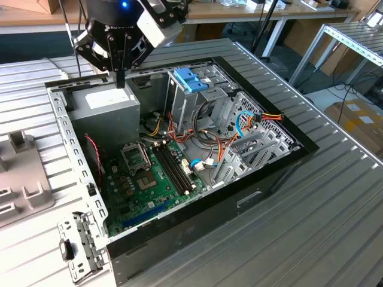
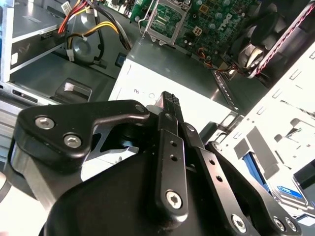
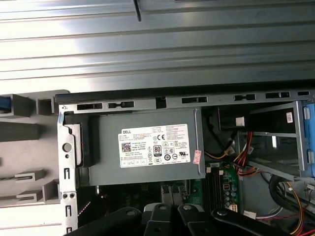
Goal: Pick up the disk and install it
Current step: 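Reach for the disk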
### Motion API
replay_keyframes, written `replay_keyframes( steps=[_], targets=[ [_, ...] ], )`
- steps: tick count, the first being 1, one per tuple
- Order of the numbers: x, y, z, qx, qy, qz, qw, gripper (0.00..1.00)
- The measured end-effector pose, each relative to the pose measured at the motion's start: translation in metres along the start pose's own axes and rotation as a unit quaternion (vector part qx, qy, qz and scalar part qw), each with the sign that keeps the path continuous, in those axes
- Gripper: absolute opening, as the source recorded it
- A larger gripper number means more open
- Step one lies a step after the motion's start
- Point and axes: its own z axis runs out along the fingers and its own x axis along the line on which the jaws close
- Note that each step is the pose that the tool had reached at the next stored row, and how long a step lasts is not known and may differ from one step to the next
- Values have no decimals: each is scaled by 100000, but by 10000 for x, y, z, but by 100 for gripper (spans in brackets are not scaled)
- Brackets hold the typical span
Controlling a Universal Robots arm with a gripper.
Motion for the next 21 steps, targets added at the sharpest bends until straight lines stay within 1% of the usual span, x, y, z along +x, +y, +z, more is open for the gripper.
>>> replay_keyframes(
  steps=[21],
  targets=[
    [94, -7, -3, -1, -2, 1, 100000, 11]
  ],
)
